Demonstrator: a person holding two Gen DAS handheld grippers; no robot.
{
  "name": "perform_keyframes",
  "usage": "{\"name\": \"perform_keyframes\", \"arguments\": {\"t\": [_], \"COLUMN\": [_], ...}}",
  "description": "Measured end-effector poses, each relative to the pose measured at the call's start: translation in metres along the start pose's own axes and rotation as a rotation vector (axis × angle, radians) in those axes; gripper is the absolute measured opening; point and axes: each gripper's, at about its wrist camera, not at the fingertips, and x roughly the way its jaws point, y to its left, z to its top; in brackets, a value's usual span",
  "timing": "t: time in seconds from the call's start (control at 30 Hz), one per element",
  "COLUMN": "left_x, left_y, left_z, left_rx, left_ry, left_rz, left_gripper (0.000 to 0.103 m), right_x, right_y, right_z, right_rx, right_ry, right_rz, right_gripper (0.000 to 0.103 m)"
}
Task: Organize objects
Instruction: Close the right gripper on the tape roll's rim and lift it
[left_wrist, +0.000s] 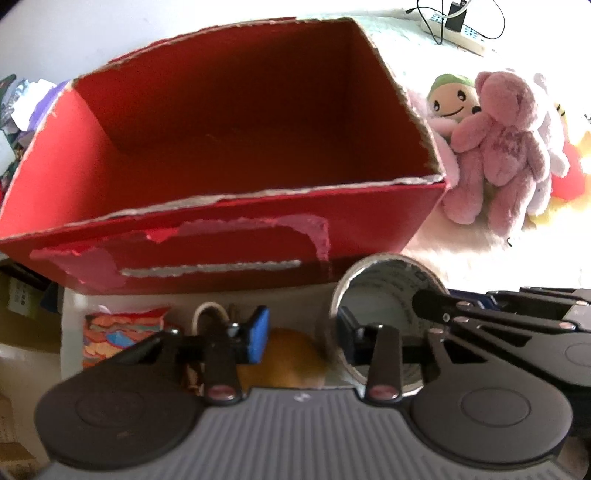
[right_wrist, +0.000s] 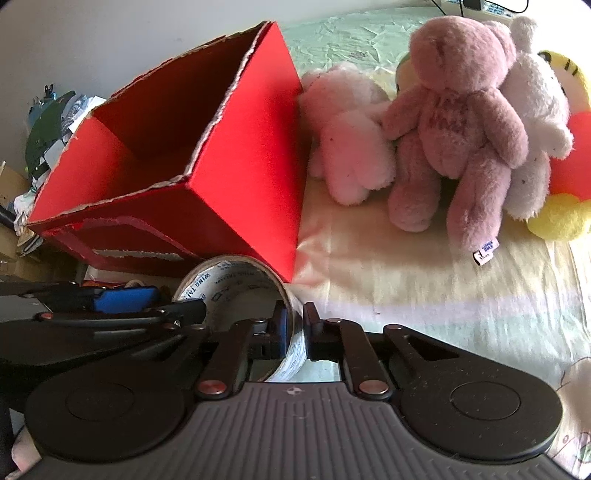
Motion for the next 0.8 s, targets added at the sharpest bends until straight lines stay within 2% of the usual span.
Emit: {"name": "perform_keyframes", "arguments": {"t": [0.2,0.53,0.8], "left_x": [-0.003,-0.02,-0.05], "left_y": [-0.015,-0.046,-0.083], "left_z": [0.001,0.001,0.015], "left_rx": [0.025,0.08,0.153], "left_ry": [0.011,-0.014,-0.074], "left_rz": [-0.017,-0.046,-0.115], "left_gripper": [0.022,0.014,0.005], "right_x": [-0.008,-0.029,-0.068], "right_y": [-0.007,-0.034,-0.058], "right_z": [0.001,0.0,0.0], "right_rx": [-0.015,0.022,0.066], "right_ry": [-0.01,-0.034,-0.109], "right_rz": [0.0,0.008,-0.005], "right_gripper": [0.01,0.01,0.01]}}
